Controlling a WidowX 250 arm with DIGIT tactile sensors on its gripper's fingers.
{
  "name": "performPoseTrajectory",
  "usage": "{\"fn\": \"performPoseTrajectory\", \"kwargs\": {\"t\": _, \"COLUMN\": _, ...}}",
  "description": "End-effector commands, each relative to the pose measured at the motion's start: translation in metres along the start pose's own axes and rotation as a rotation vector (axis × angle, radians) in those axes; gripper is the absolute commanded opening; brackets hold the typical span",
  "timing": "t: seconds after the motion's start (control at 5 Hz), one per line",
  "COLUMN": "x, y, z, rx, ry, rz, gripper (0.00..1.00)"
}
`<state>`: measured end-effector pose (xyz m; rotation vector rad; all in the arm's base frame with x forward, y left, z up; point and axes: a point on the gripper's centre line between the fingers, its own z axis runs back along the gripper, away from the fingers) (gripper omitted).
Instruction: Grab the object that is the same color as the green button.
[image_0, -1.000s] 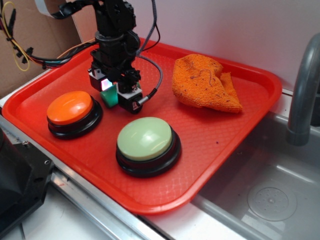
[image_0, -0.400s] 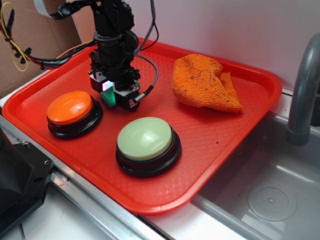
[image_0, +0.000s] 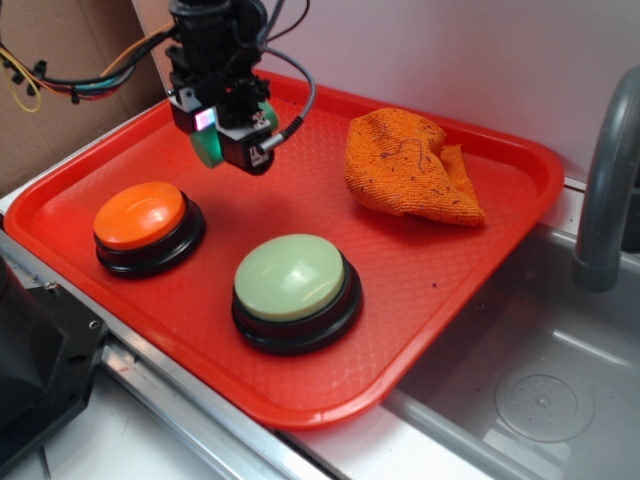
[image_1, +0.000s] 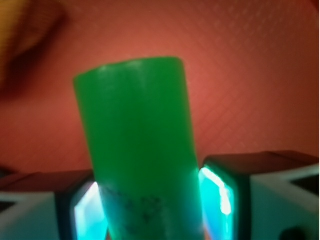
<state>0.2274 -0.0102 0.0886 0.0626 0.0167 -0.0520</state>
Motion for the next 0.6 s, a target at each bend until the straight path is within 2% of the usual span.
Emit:
{"fn": "performPoseTrajectory", "kwargs": {"t": 0.0, "x": -0.018, "y": -0.023, "z": 0.09, "rx": 0.015, "ry": -0.195, "rz": -0.131, "gripper": 0.0}}
{"fn": "performPoseTrajectory", "kwargs": {"t": 0.2, "x": -0.03, "y": -0.025, "z": 0.102, "rx": 0.046, "ry": -0.221, "rz": -0.1, "gripper": 0.0}}
{"fn": "performPoseTrajectory", "kwargs": {"t": 0.4, "x": -0.031, "y": -0.011, "z": 0.094, "rx": 0.012, "ry": -0.124, "rz": -0.035, "gripper": 0.0}}
